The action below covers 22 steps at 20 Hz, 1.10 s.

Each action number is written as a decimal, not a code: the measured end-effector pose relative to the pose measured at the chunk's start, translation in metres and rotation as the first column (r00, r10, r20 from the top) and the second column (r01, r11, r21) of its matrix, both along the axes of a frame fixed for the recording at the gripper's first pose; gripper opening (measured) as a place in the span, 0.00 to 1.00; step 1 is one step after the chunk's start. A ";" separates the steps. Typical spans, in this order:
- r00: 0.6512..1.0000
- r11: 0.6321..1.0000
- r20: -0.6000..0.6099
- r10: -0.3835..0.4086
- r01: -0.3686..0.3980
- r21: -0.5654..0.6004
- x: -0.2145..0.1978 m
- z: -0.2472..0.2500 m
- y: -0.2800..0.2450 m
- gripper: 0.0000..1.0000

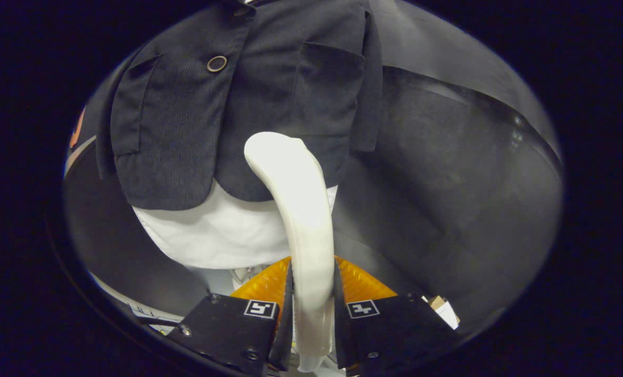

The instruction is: Iron the clothes twice with a garment steamer, once on the left side and once on the right side.

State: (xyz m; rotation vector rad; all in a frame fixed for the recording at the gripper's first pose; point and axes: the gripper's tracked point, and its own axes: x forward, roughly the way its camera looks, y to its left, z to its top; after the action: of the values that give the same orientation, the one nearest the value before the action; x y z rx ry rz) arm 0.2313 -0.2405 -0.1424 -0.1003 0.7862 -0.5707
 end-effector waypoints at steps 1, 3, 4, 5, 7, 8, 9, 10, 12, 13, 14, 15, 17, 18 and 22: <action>1.000 1.000 -0.008 0.001 -0.001 0.003 0.001 -0.002 -0.001 0.36; 1.000 1.000 -0.024 0.005 -0.005 0.007 0.002 -0.004 -0.001 0.36; 0.999 1.000 -0.031 0.007 -0.007 0.009 0.002 -0.004 -0.001 0.36; 0.999 1.000 -0.039 0.011 -0.011 0.011 0.005 -0.004 -0.002 0.36; 0.998 1.000 -0.053 0.018 -0.018 0.019 0.000 -0.011 -0.002 0.36; 0.998 0.999 -0.060 0.025 -0.024 0.026 0.000 -0.012 -0.001 0.36; 0.997 0.999 -0.070 0.039 -0.037 0.034 0.000 -0.013 0.000 0.36; 0.996 0.998 -0.079 0.049 -0.046 0.041 -0.001 -0.014 -0.002 0.36; 0.994 0.996 -0.083 0.064 -0.059 0.062 0.000 -0.009 0.000 0.36; 0.994 0.996 -0.080 0.069 -0.064 0.067 0.001 -0.006 -0.001 0.36; 0.994 0.995 -0.075 0.079 -0.073 0.070 0.001 -0.006 -0.001 0.36; 0.994 0.994 -0.069 0.087 -0.082 0.073 0.003 -0.002 -0.002 0.36; 0.993 0.991 -0.053 0.105 -0.100 0.086 0.004 -0.003 -0.003 0.36; 0.993 0.990 -0.045 0.111 -0.107 0.091 0.005 -0.003 -0.004 0.36; 0.990 0.987 -0.016 0.137 -0.135 0.088 0.003 0.008 -0.002 0.36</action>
State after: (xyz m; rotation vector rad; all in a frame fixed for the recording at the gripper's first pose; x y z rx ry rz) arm 0.2346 -0.2421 -0.1341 -0.0797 0.8173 -0.4061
